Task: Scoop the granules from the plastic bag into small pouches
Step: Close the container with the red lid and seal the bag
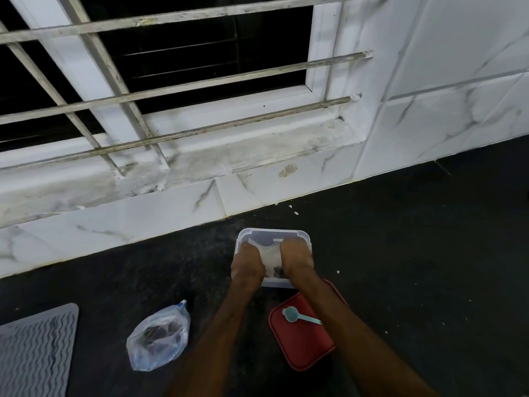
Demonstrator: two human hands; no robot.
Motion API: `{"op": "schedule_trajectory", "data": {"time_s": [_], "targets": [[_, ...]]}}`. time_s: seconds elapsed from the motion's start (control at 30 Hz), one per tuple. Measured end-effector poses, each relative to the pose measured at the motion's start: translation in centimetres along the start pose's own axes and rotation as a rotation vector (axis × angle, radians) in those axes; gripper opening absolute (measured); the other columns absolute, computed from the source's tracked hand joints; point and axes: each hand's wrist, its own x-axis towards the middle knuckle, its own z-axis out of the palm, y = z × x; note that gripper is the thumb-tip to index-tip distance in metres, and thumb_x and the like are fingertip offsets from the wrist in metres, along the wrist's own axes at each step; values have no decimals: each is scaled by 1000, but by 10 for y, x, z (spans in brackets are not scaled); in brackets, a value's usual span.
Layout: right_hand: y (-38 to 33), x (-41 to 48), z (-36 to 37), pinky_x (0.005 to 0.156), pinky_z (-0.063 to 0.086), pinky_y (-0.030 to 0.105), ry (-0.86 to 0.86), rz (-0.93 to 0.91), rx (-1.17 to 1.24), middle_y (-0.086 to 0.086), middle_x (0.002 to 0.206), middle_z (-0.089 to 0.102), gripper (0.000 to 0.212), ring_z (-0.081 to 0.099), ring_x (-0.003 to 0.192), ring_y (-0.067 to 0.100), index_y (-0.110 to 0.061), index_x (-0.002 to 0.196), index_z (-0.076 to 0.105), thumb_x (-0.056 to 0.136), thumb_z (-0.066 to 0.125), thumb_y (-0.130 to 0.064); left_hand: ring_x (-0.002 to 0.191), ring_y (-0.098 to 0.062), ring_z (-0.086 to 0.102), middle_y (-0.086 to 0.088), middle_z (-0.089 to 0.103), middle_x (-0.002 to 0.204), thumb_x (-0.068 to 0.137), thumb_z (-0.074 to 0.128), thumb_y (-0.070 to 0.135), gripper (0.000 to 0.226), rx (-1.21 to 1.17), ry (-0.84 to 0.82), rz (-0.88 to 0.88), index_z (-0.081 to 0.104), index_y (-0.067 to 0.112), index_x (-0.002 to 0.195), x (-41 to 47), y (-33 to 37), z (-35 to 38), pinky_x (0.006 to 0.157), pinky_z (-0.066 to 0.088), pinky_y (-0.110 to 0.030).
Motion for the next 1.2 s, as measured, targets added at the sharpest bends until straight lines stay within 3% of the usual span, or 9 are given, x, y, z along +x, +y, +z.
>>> {"op": "schedule_trajectory", "data": {"time_s": [0.17, 0.3, 0.37, 0.43, 0.5, 0.8, 0.93, 1.03, 1.2], "targets": [[-2, 10, -6, 101, 44, 36, -91, -56, -188, 15, 133, 59, 40, 55, 123, 29, -3, 130, 57, 93, 62, -17, 114, -28, 62, -16, 50, 139, 99, 51, 23, 74, 271, 148, 186, 4, 7, 154, -8, -9, 9, 88, 54, -36], [-6, 0, -18, 98, 47, 36, -63, -120, -206, 15, 128, 62, 40, 58, 119, 29, -4, 128, 58, 93, 63, -21, 114, -29, 57, -18, 51, 136, 85, 68, 36, 72, 661, 316, 428, 39, 7, 144, -15, -20, 5, 77, 54, -39], [-2, -13, -23, 89, 51, 35, 127, -147, -139, 11, 121, 65, 32, 62, 110, 26, -8, 123, 59, 95, 59, -23, 130, -35, 45, -21, 37, 150, 88, 64, 41, 72, 742, 331, 487, 37, 9, 146, -14, -28, 0, 92, 47, -50], [10, -34, -25, 79, 50, 33, 358, -201, 8, 5, 108, 66, 24, 63, 98, 23, -12, 114, 61, 97, 54, -28, 149, -38, 12, -18, -1, 163, 99, 42, 46, 74, 731, 240, 470, 6, 13, 155, -9, -38, -4, 111, 28, -55], [29, -58, -19, 76, 49, 31, 442, -208, 205, 1, 97, 65, 22, 61, 90, 19, -15, 105, 65, 97, 54, -32, 151, -34, -3, -13, -15, 163, 101, 35, 50, 74, 630, 206, 442, -5, 20, 155, -7, -44, -8, 116, 20, -55], [81, -131, 43, 72, 44, 17, 341, -21, 474, -17, 94, 56, 11, 55, 87, -1, -39, 97, 51, 92, 58, -45, 138, -30, 32, -14, 23, 156, 101, 33, 48, 70, 490, 259, 275, 1, 19, 156, -22, -49, -1, 104, 38, -47], [83, -126, 62, 88, 44, 25, 197, -84, 197, -11, 111, 54, 24, 51, 106, 8, -30, 105, 55, 89, 57, -48, 143, -31, 25, -14, 19, 159, 102, 29, 49, 71, 451, 263, 216, 1, 13, 155, -25, -47, 0, 107, 36, -50], [83, -118, 74, 93, 41, 30, 72, -132, 62, -5, 122, 56, 30, 50, 114, 14, -23, 118, 60, 94, 54, -40, 152, -28, 3, -8, -5, 165, 101, 22, 52, 73, 434, 241, 278, -3, 10, 155, -20, -52, 2, 118, 19, -53], [88, -118, 71, 88, 44, 27, 174, -125, 125, -12, 116, 59, 24, 56, 108, 12, -32, 116, 64, 97, 49, -33, 151, -18, -8, 0, -9, 163, 85, -12, 69, 90, 414, 249, 511, -2, 15, 156, -12, -68, 4, 121, -4, -41]]}}
